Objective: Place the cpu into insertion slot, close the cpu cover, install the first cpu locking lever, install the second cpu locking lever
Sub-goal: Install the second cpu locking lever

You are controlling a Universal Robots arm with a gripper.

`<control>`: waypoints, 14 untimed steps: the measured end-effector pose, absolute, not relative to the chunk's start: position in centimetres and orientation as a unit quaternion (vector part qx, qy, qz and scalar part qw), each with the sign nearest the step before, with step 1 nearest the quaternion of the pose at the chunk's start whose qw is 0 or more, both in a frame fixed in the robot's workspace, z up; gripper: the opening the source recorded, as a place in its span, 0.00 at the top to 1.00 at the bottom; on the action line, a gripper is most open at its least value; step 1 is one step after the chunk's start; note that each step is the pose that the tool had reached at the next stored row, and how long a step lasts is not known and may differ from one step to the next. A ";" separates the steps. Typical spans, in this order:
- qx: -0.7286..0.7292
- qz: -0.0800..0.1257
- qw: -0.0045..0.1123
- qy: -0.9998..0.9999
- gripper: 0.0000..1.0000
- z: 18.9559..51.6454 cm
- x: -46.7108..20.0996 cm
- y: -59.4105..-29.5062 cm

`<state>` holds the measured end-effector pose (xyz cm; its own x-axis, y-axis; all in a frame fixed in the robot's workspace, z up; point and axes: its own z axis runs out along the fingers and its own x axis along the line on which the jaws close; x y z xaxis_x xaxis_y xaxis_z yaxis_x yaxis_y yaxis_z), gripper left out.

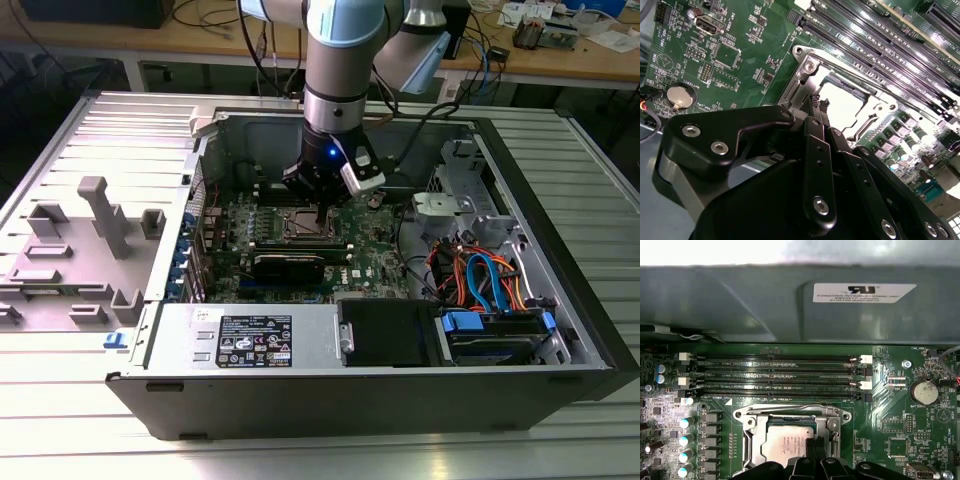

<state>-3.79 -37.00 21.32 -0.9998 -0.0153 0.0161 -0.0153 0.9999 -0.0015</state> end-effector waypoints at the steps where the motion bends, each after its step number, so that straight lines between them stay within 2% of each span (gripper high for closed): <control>1: 0.008 0.001 0.008 -1.000 0.89 21.3 -3.8 -37.0; 14: 0.008 0.001 0.008 -1.000 0.89 21.8 -3.7 -37.0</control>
